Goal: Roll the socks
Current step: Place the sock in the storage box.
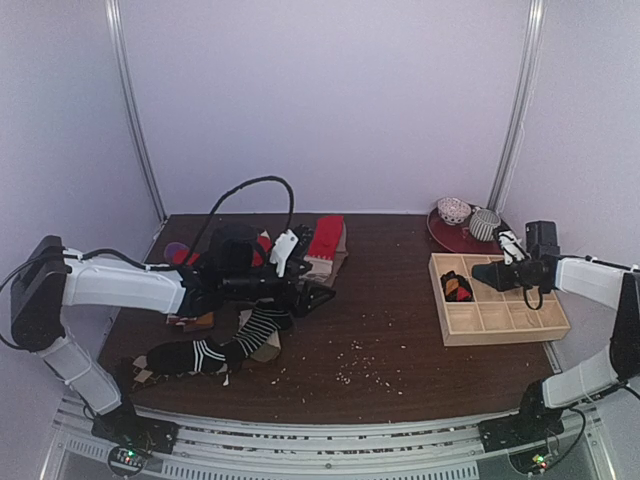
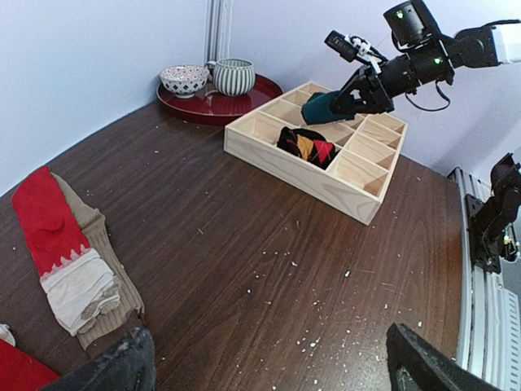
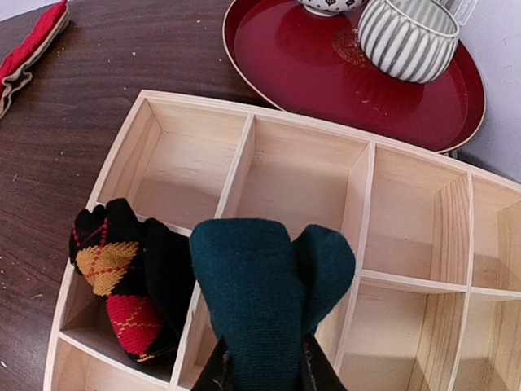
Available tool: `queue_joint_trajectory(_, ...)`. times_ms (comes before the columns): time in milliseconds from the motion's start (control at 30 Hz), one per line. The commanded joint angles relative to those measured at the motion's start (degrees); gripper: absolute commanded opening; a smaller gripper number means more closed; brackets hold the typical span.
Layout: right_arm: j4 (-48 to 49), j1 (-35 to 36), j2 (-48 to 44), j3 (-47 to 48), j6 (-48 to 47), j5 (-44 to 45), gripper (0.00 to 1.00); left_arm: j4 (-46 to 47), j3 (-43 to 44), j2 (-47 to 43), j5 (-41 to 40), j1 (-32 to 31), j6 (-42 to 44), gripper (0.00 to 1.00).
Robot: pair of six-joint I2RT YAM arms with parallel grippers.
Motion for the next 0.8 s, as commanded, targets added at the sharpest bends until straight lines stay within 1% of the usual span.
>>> queue_joint_trajectory(0,-2.0,-1.1,2.7,0.9,-2.5,0.7,0.02,5.2,-1.3,0.5,2.4,0.3,-0.4,0.98)
queue_joint_trajectory(133,-4.8,-1.4,3.9,1.6,-3.2,1.3,0.02,6.0,-1.8,0.4,2.9,0.4,-0.4,0.98)
queue_joint_trajectory(300,-3.9,-1.4,5.4,1.0,-2.2,2.8,0.02,6.1,-2.2,0.7,2.9,0.5,0.5,0.98)
queue_joint_trajectory(467,-3.5,-1.6,9.5,2.0,-1.4,3.1,0.02,6.5,-2.1,0.8,3.4,0.8,0.4,0.98)
queue_joint_trajectory(600,-3.8,-1.7,13.5,3.0,-1.0,6.5,0.02,6.1,-1.6,0.9,4.0,0.9,0.6,0.98)
queue_joint_trajectory(767,-2.1,-2.3,15.3,2.2,0.4,10.9,0.02,5.3,-1.3,0.9,3.9,0.9,0.6,0.98)
